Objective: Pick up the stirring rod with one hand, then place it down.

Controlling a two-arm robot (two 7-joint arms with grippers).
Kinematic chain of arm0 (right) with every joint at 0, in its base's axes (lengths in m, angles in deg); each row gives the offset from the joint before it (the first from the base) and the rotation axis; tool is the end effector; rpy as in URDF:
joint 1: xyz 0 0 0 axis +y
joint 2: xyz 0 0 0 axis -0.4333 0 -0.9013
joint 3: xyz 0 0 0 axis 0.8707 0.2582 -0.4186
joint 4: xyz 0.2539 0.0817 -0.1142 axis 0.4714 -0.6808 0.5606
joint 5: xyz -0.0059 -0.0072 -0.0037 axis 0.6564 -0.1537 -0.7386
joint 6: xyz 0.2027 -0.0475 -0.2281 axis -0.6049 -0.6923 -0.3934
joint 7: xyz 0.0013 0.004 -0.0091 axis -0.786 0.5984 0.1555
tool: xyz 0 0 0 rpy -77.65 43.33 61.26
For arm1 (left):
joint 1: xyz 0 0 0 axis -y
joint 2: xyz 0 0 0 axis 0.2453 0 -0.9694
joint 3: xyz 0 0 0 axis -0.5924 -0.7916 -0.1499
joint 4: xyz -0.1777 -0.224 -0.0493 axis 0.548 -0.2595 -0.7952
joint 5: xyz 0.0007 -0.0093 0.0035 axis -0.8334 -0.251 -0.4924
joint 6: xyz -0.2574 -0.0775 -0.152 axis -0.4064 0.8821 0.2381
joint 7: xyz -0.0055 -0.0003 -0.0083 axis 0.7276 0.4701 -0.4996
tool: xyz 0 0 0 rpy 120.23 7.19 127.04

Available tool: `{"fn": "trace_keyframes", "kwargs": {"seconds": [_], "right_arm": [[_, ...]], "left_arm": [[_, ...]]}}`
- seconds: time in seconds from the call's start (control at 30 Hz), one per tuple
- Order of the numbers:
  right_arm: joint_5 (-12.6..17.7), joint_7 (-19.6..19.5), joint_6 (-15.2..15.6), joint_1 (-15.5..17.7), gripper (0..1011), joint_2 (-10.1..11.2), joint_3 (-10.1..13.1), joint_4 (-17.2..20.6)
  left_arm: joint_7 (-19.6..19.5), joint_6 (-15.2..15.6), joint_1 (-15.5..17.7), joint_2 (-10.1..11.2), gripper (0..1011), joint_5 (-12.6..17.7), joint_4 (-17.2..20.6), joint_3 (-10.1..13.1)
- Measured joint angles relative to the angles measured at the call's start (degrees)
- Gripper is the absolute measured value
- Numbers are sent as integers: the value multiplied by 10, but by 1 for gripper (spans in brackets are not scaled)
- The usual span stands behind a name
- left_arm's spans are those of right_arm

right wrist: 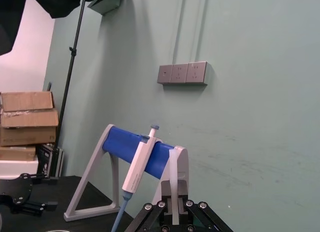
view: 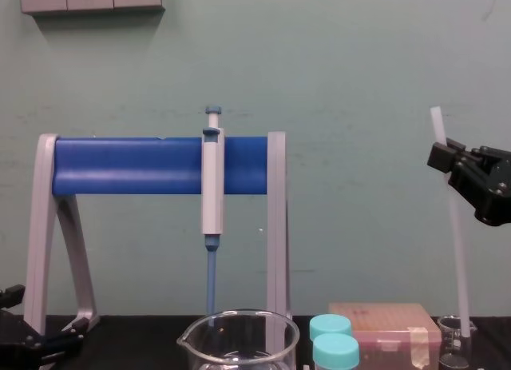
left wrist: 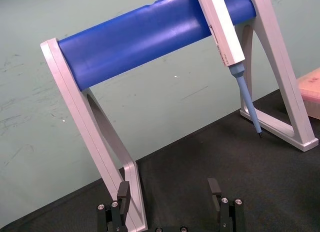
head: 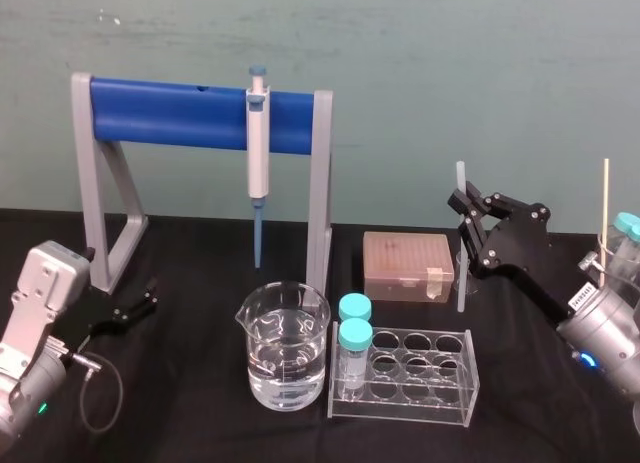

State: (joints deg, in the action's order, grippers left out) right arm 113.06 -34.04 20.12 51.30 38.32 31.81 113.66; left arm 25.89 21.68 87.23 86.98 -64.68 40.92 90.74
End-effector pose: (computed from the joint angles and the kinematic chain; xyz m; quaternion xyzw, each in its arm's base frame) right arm 0.3846 -0.0703 -0.2669 0.1160 -0.1869 -0.3970 0.8911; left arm 0.3581 0.0827 -0.3023 0.1415 -0.1325 0.5799 0.7913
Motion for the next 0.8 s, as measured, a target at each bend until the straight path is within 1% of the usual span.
{"fn": "trace_keyframes", "kwargs": {"seconds": [0.27,0.37,0.8], "right_arm": [[3,8,-7,4,64,-7,5,-5],[9,13,-8,5,64,-9,7,-7],[8,13,-8,5,64,-8,6,-7]], "left_arm": [[0,0,0,0,1000,0,0,0],[0,0,0,0,1001,0,0,0],[0,0,0,0,1000,0,0,0]]}}
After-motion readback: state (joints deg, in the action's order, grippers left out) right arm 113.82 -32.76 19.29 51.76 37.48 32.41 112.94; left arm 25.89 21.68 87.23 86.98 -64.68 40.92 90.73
